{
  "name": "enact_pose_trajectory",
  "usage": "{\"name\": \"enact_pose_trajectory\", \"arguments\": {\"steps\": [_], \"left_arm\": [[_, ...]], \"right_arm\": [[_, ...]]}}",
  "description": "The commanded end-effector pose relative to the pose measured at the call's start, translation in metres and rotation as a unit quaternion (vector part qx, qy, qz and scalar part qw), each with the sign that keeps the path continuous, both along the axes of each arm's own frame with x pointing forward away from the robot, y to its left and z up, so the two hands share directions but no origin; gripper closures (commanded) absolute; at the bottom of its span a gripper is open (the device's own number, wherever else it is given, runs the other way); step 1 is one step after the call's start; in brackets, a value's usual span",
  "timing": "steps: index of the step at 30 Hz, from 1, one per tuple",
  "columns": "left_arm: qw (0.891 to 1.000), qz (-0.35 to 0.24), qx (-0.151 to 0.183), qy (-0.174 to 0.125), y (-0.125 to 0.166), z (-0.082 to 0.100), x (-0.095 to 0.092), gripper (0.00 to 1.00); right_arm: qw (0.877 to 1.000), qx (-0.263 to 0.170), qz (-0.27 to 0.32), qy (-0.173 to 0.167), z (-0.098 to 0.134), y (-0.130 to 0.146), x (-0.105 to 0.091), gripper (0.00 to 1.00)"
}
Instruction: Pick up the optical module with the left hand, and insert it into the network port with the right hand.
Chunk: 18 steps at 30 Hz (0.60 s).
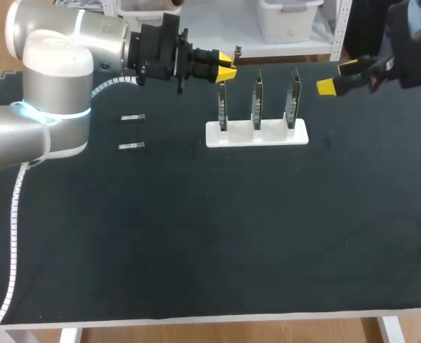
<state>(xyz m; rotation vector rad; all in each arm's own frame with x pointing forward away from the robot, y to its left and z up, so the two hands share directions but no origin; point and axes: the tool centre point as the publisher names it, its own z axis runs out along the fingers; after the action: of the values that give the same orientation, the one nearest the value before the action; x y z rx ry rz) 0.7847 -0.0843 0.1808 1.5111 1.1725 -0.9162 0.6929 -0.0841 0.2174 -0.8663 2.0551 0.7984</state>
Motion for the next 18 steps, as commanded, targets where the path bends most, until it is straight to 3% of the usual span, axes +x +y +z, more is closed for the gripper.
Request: {"name": "enact_pose_trajectory", "arguments": {"steps": [1,3,5,9,18], "left_arm": [[1.0,0.001,0.001,-0.001,0.0,0.001,-0.001,1.0],[1.0,0.001,0.001,-0.001,0.0,0.001,-0.001,1.0],[1.0,0.001,0.001,-0.001,0.0,0.001,-0.001,1.0],[1.0,0.001,0.001,-0.001,0.0,0.001,-0.001,1.0],[1.0,0.001,0.001,-0.001,0.0,0.001,-0.001,1.0]], "right_arm": [[0.997,0.042,0.067,0.023,-0.001,-0.002,0.003,0.0],[0.997,0.042,0.067,0.023,-0.001,-0.002,0.003,0.0],[0.995,0.061,0.084,-0.004,0.005,0.009,0.005,0.0],[0.988,0.035,0.145,-0.049,0.012,0.035,0.012,0.0],[0.967,0.044,0.225,-0.113,0.023,0.056,0.02,0.0]]}}
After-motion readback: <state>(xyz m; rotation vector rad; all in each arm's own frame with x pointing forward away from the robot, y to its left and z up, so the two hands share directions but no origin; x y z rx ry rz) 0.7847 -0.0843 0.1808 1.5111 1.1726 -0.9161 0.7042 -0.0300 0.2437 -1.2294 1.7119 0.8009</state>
